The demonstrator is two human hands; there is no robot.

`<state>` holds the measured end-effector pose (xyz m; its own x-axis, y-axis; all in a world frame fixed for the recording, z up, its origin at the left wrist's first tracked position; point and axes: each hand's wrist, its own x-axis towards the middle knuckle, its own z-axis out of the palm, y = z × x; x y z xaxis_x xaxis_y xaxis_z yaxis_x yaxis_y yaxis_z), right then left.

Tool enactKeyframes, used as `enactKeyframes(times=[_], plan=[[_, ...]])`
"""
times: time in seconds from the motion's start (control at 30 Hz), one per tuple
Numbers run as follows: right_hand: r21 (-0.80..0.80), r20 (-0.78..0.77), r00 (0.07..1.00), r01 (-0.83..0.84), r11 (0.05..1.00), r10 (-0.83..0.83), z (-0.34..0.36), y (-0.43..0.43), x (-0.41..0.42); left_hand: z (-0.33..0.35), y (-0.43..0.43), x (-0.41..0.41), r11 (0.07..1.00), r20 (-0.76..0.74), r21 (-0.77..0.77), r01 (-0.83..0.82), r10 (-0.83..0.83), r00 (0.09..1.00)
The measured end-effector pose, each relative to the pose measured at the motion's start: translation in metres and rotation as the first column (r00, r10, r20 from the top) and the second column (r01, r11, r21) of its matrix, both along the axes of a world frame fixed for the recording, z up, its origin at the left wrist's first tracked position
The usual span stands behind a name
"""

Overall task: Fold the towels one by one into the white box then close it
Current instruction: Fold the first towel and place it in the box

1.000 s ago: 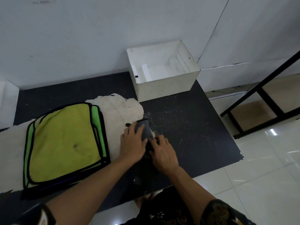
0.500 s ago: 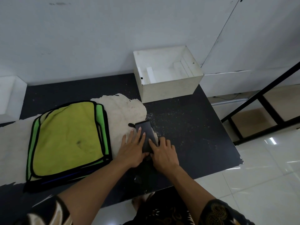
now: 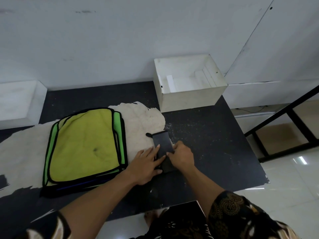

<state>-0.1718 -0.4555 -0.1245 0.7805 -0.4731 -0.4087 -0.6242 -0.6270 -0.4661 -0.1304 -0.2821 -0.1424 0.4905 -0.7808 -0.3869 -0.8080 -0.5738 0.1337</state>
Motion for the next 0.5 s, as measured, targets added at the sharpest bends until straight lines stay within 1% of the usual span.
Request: enactKeyframes(times=[0.07,0.1,0.17,0.2,0.23,0.27,0.3,0.33,0.37,0.4,0.5], plan=[[0.014,-0.045,0.999,-0.002,1.000,0.003,-0.001,0.000,0.004,0.004,-0.001,0.003,1.000,-0.015,-0.015,-0.007,0.007,1.000],[0.019,-0.057,0.998,-0.006,1.000,0.007,-0.002,0.001,0.005,0.005,-0.002,0.003,0.998,-0.035,-0.053,-0.037,0.035,0.999],[0.038,-0.070,0.997,-0.009,0.999,0.012,-0.003,0.003,0.008,0.005,-0.006,0.002,0.960,-0.119,-0.208,-0.185,0.163,0.979],[0.052,-0.072,0.997,-0.008,0.999,0.012,-0.002,0.003,0.009,0.004,-0.008,0.001,0.906,-0.181,-0.298,-0.302,0.257,0.949],[0.068,-0.074,0.997,-0.004,0.998,0.009,-0.003,0.003,0.010,0.003,-0.012,0.000,0.826,-0.252,-0.356,-0.436,0.364,0.897],[0.088,-0.071,0.997,0.003,0.996,0.004,-0.003,0.002,0.011,0.002,-0.016,0.000,0.731,-0.332,-0.363,-0.578,0.478,0.813],[0.110,-0.062,0.998,0.010,0.994,-0.003,-0.004,0.001,0.011,0.001,-0.021,0.002,0.626,-0.411,-0.327,-0.708,0.581,0.703],[0.128,-0.045,0.999,0.013,0.992,-0.007,-0.004,0.001,0.011,0.001,-0.025,0.004,0.545,-0.458,-0.266,-0.795,0.655,0.601],[0.147,-0.028,1.000,0.016,0.989,-0.012,-0.004,0.000,0.010,0.001,-0.029,0.007,0.503,-0.478,-0.213,-0.838,0.694,0.538],[0.171,-0.014,1.000,0.025,0.985,-0.023,-0.005,0.000,0.009,0.001,-0.033,0.009,0.505,-0.486,-0.181,-0.844,0.700,0.523],[0.241,0.022,0.996,0.079,0.967,-0.087,-0.008,-0.002,0.005,0.006,-0.040,0.011,0.588,-0.531,-0.148,-0.796,0.632,0.565]])
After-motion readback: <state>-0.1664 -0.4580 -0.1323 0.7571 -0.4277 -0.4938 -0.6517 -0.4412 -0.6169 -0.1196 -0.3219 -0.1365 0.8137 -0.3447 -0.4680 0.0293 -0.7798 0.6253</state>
